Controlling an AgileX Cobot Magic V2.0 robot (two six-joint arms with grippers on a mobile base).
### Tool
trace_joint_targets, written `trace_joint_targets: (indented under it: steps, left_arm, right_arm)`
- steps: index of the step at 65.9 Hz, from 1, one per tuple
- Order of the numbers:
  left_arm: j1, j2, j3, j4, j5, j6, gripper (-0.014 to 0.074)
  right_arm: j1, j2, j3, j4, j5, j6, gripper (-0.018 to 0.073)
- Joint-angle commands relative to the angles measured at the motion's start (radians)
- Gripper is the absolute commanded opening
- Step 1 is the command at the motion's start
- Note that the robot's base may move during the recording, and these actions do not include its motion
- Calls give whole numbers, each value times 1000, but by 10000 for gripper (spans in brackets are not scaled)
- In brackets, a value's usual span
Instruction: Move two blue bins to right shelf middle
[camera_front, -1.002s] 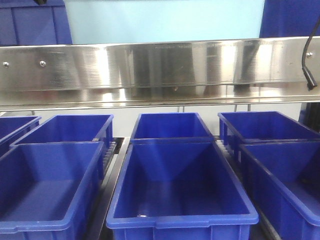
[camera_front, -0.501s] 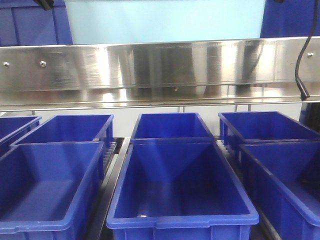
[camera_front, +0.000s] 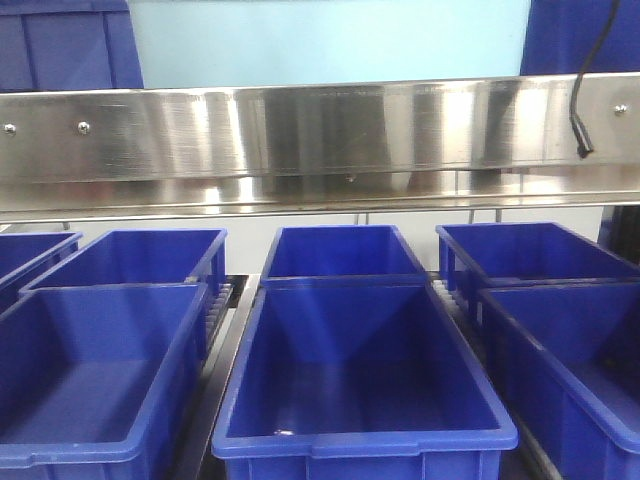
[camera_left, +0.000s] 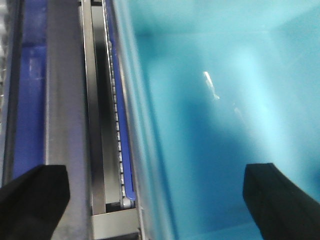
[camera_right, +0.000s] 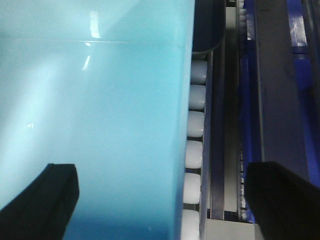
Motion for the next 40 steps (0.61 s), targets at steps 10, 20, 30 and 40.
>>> trace_joint_targets:
  steps: [10,20,30,40]
  left_arm:
    - [18,52,-25,-58,2,46,608]
    - [2,81,-25,-60,2,48,608]
    - [0,112,-23,-60,2,48,608]
    - [0,126,-23,-60,2,48,593]
  right_arm:
    - [-22,-2,-10,-11,-9,-5,558]
    - [-25,22,-8,11,-9,-5,558]
    - [-25,69,-8,72,-9,-5,558]
    - [-25,99,-6,112,-9,-5,555]
